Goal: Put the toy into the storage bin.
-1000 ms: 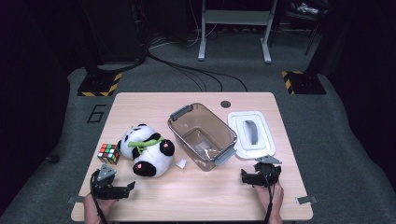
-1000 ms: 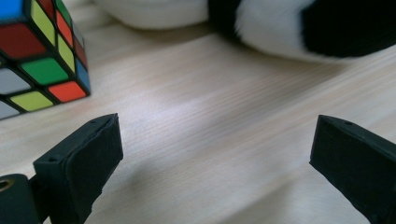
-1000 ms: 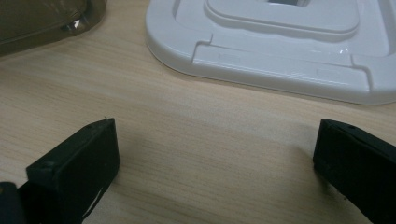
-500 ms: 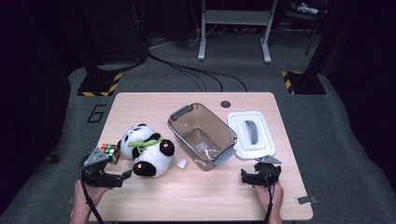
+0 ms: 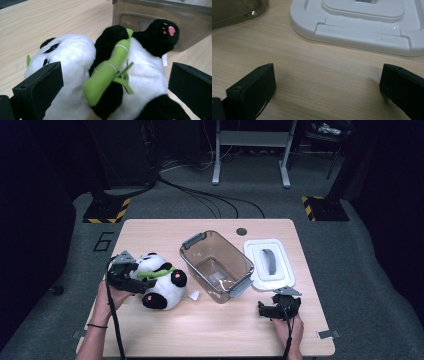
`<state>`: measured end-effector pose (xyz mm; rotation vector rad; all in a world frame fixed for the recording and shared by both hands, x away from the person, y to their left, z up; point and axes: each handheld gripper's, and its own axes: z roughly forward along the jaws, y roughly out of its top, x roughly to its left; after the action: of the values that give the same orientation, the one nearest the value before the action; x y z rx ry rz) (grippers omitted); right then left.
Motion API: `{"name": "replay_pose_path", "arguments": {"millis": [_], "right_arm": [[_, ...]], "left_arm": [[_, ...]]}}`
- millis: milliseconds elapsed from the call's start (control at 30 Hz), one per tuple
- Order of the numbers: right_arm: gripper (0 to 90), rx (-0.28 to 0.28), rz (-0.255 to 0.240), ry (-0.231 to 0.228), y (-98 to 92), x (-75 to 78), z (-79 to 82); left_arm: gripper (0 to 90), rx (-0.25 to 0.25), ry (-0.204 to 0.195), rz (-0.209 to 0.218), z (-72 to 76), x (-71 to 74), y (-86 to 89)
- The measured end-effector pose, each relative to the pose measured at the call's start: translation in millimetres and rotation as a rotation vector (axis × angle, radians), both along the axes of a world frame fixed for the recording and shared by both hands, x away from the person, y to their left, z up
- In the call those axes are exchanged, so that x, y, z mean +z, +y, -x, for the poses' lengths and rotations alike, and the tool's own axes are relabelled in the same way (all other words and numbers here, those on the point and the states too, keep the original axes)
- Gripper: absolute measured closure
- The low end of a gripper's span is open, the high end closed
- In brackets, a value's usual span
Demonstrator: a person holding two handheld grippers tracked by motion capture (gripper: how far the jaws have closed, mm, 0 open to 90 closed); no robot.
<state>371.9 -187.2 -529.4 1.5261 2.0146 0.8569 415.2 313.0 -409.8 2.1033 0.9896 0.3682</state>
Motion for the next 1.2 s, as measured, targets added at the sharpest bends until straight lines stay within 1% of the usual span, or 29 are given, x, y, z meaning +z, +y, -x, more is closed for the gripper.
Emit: {"name": "replay_pose_path", "arguments": {"millis": [100,167,200,233,267,300,400,433,500,567,600,667,700,733,767,833,867,900,933,967,1000,1033,1100,1133,1167,1200], "right_arm": [[0.0,0.0,0.0,0.0,0.0,0.0,0.0],[0.0,0.0,0.0,0.0,0.0,0.0,0.0],[0.0,0.0,0.0,0.0,0.0,0.0,0.0],[0.0,0.0,0.0,0.0,0.0,0.0,0.0],[0.0,0.0,0.0,0.0,0.0,0.0,0.0],[0.0,0.0,0.0,0.0,0.0,0.0,0.0],[0.0,0.0,0.0,-0.001,0.0,0.0,0.0],[0.0,0.0,0.0,0.0,0.0,0.0,0.0],[0.0,0.0,0.0,-0.001,0.0,0.0,0.0],[0.0,0.0,0.0,-0.001,0.1,-0.1,0.1],[0.0,0.0,0.001,-0.001,0.1,0.0,0.1],[0.0,0.0,0.0,-0.001,0.0,0.0,0.1],[0.0,0.0,0.001,-0.001,0.1,0.0,0.1],[0.0,0.0,0.0,-0.001,0.0,0.0,0.1],[0.0,0.0,0.0,-0.001,0.1,0.0,0.1],[0.0,0.0,0.0,-0.001,0.0,-0.1,0.1],[0.0,0.0,0.001,0.0,0.1,0.0,0.1],[0.0,0.0,0.0,-0.001,0.1,0.0,0.1],[0.0,-0.001,0.0,-0.001,0.1,0.0,0.1],[0.0,0.0,0.001,-0.001,0.0,0.0,0.1],[0.0,0.0,0.001,-0.001,0.0,0.0,0.1],[0.0,0.0,0.0,-0.001,0.1,0.0,0.1],[0.0,-0.001,0.0,0.0,0.1,0.0,0.0],[0.0,-0.001,0.0,-0.001,0.1,0.0,0.0],[0.0,-0.001,0.0,0.0,0.1,0.0,0.0],[0.0,-0.001,0.0,-0.001,0.1,0.0,0.0]], "left_arm": [[0.0,-0.009,0.019,-0.003,-4.7,-5.1,-4.9],[0.0,-0.01,0.02,-0.011,-6.9,-7.0,-6.9],[0.2,-0.003,0.02,-0.011,-7.9,-8.1,-7.8],[3.3,-0.001,0.023,-0.015,-8.7,-8.8,-8.1],[9.3,0.002,0.02,-0.015,-9.8,-10.3,-8.7],[16.7,0.0,0.028,-0.021,-10.5,-11.0,-9.3],[30.5,-0.015,0.047,-0.038,-12.5,-15.7,-13.2],[34.2,-0.025,0.056,-0.025,-13.2,-18.1,-13.6],[42.4,-0.037,0.059,-0.004,-13.7,-21.7,-12.9],[53.1,-0.046,0.058,0.023,-13.5,-23.4,-10.4],[59.0,-0.05,0.05,0.03,-13.5,-24.3,-8.8],[67.7,-0.06,0.048,0.055,-13.6,-26.3,-4.4],[69.6,-0.065,0.048,0.07,-13.4,-27.4,-3.1],[70.7,-0.082,0.053,0.068,-13.3,-26.7,-1.4],[71.6,-0.084,0.041,0.065,-12.8,-26.5,-1.5],[72.8,-0.103,0.029,0.048,-12.1,-24.6,-1.5],[73.1,-0.107,0.015,0.043,-12.0,-24.0,-1.8],[73.5,-0.117,0.015,0.04,-12.0,-22.7,-1.6],[73.6,-0.121,0.004,0.034,-12.1,-21.8,-1.7],[73.8,-0.127,0.014,0.04,-11.8,-20.9,-1.7],[73.9,-0.142,0.015,0.033,-12.6,-19.5,-0.7],[74.0,-0.141,0.011,0.045,-12.4,-19.1,-0.7],[74.2,-0.168,0.003,0.058,-13.5,-17.2,0.9],[74.2,-0.176,0.007,0.062,-13.4,-15.5,1.4],[74.2,-0.184,-0.004,0.062,-13.0,-13.9,1.5],[74.2,-0.2,-0.003,0.063,-12.4,-11.7,1.7]]}}
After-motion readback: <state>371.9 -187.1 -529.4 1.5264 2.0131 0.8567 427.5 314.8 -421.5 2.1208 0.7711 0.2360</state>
